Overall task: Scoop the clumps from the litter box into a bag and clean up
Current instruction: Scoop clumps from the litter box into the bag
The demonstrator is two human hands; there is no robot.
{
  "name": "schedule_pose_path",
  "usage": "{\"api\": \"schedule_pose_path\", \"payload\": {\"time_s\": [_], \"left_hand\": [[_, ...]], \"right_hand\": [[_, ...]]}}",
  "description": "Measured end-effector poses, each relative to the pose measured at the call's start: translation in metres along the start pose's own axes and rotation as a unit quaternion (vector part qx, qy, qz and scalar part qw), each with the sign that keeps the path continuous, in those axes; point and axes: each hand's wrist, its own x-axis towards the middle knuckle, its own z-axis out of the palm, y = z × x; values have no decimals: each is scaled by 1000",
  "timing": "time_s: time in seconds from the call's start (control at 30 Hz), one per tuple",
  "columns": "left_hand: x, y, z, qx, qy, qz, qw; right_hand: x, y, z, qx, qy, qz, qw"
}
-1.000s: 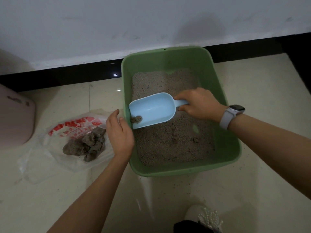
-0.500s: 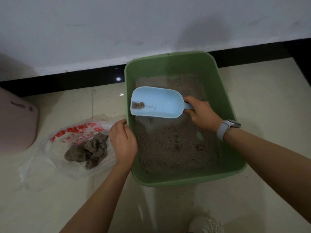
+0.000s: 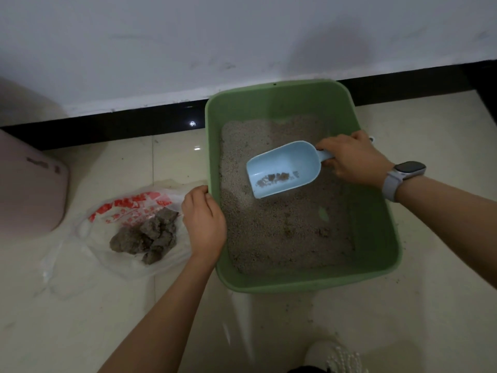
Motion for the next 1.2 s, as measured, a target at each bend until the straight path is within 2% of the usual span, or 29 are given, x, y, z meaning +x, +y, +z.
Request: {"api": "schedule_pose_path", "payload": {"time_s": [0.33,0.7,0.83,0.93,1.07,1.2], "left_hand": [[2,-2,1,3,-3,11,1000],[1,-4,2,16,-11,9,1000],[8,-4,-15,100,-74,71,990],[34,-7,-46,213,-127,129,960],[74,-9,-97,345,-145,83,924],[93,-20,-141,395,-166,5,904]], "right_hand": [[2,-17,10,34,7,9,999],[-14,-18,20,220,5,32,975],[-20,-24,15,244,25,47,968],[-16,-35,2,201,60,39,977],[-3,-64,-17,162,82,-10,983],[12,-114,-30,133,69,-80,985]]}}
